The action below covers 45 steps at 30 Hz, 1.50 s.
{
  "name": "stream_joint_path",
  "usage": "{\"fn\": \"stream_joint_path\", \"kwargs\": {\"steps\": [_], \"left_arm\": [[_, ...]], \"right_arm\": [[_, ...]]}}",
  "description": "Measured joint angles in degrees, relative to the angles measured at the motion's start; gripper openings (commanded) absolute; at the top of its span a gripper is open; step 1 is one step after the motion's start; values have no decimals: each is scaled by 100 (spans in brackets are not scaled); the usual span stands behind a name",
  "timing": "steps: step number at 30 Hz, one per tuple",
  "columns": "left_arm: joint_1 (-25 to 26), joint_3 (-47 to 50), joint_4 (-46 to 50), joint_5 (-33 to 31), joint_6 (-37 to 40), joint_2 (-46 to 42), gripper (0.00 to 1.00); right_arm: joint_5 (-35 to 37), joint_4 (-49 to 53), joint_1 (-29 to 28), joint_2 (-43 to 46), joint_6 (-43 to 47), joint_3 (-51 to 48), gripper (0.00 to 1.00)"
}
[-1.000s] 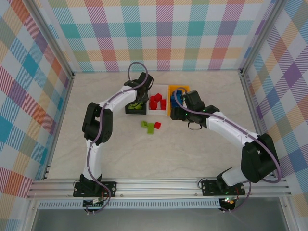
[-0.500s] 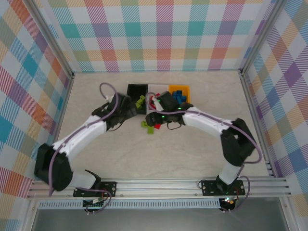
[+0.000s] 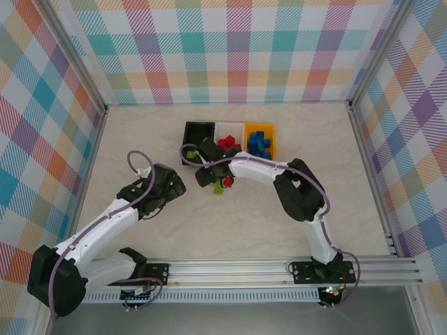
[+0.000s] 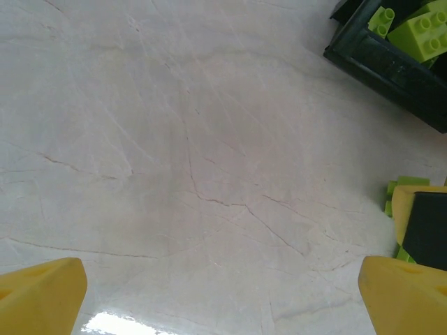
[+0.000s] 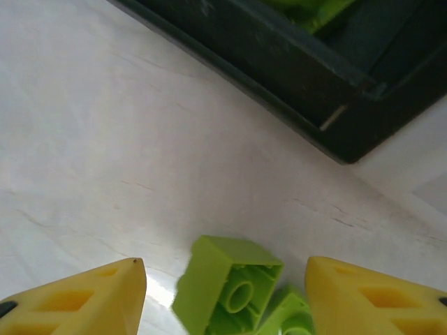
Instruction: Sort the legos into containers by color
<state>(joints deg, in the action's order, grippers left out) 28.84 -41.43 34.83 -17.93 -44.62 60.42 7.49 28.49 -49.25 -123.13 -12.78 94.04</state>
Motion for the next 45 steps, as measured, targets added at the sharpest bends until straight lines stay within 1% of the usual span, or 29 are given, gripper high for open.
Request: {"fn": "stream_joint_path", "kwargs": {"steps": [3, 8, 11, 17, 20, 25, 28, 33, 34, 36, 41, 43, 44, 45], "left_arm": [[0, 2, 22, -22, -17, -28, 100], [-11, 2, 101, -24, -20, -28, 100], [-11, 2, 103, -24, -20, -28, 100], [-11, 2, 105, -15, -17, -28, 100], [-11, 2, 107, -15, -15, -28, 100], [-11, 2, 122, -13, -13, -87, 100], [-11, 0, 122, 20, 17, -155, 100], [-11, -7, 116, 118, 68, -168, 100], [-11, -9, 109, 164, 72, -164, 100], [-11, -42, 107, 264, 103, -116, 100], [-11, -216, 72, 518, 227, 221, 100], [-11, -236, 59, 616, 256, 315, 100], [-11, -243, 52, 660, 273, 352, 100], [-11, -254, 44, 704, 299, 387, 100]], "right_arm": [[151, 101, -28, -195, 35, 127, 57], [306, 168, -131, -295, 111, 208, 43], [348, 173, -146, -295, 122, 208, 38], [343, 131, -146, -293, 120, 208, 33], [315, -2, -146, -221, 76, 79, 33], [234, -50, -146, 308, -20, -317, 33], [234, -74, -146, 695, -22, -280, 33], [236, -146, -96, 785, -24, 463, 34], [232, 15, -61, 699, -24, 693, 34], [199, 103, 35, 273, -24, 1471, 35], [144, 332, 398, -809, -22, 2944, 39], [140, 555, 498, -1283, -22, 3585, 44], [140, 673, 562, -1515, -24, 3897, 48], [140, 778, 612, -1687, -28, 4131, 57]]}}
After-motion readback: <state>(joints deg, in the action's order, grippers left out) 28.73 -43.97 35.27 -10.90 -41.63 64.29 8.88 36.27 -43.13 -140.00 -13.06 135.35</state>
